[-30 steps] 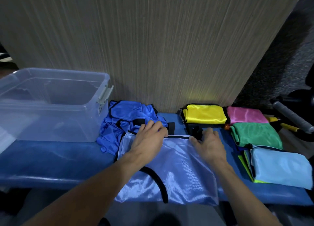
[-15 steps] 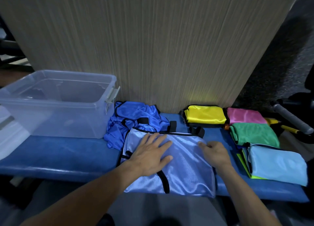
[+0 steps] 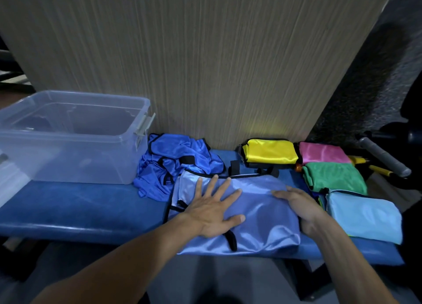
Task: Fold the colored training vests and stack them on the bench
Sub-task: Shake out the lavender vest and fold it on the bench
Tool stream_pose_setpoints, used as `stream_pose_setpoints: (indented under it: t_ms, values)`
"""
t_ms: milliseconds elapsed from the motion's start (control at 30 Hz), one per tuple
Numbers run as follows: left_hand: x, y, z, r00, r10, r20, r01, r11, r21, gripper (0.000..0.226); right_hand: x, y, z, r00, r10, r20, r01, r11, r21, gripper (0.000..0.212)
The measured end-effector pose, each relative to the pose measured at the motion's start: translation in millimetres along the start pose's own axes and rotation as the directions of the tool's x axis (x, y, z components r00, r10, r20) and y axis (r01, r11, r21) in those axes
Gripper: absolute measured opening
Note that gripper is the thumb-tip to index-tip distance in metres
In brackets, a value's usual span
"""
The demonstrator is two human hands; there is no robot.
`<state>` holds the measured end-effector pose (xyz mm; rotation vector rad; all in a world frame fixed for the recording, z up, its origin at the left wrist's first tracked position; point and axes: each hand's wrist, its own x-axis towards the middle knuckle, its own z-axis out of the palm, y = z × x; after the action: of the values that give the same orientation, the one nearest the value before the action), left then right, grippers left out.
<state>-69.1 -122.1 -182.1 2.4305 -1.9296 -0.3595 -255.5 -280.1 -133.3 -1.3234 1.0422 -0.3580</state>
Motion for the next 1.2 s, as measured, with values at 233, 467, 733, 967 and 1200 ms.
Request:
stream_pose_setpoints:
  t_ms: [233, 467, 733, 967, 1200]
  values:
    - [5.3, -14.8, -12.9, 0.988, 0.126, -0.091, -0.138, 0.980, -0.141, 0.066, -15.9, -18.4, -2.9, 0.996, -0.094, -0.005, 0.094, 0.995, -0.011, 0.024]
    - [-23.1, -46.9, -52.6, 0.983, -0.150, -0.107, -0.020, 0.491, -0.871, 0.027, -38.1, -42.2, 82.3, 0.904, -0.400, 0.155, 0.420, 0.755, -0.504, 0.021]
    - [-46.8, -61.0, -47.8, 0.948, -0.287, 0.139, 0.190, 0.158, -0.969, 0.030, -39.6, -12.4, 163.6, 0.852, -0.282, 0.442, 0.510, 0.638, -0.576, 0.038]
    - [-36.7, -59.8, -31.6, 0.924, -0.383, 0.017, 0.147, 0.311, -0.939, 0.017, -47.1, 8.3, 98.7, 0.753, -0.414, 0.511, 0.649, 0.339, -0.681, 0.054]
    - [-26.2, -64.9, -32.7, 0.872, -0.449, -0.196, 0.229, 0.726, -0.648, 0.035, -65.6, 49.7, 71.4, 0.725, -0.273, 0.632, 0.664, 0.031, -0.748, 0.097]
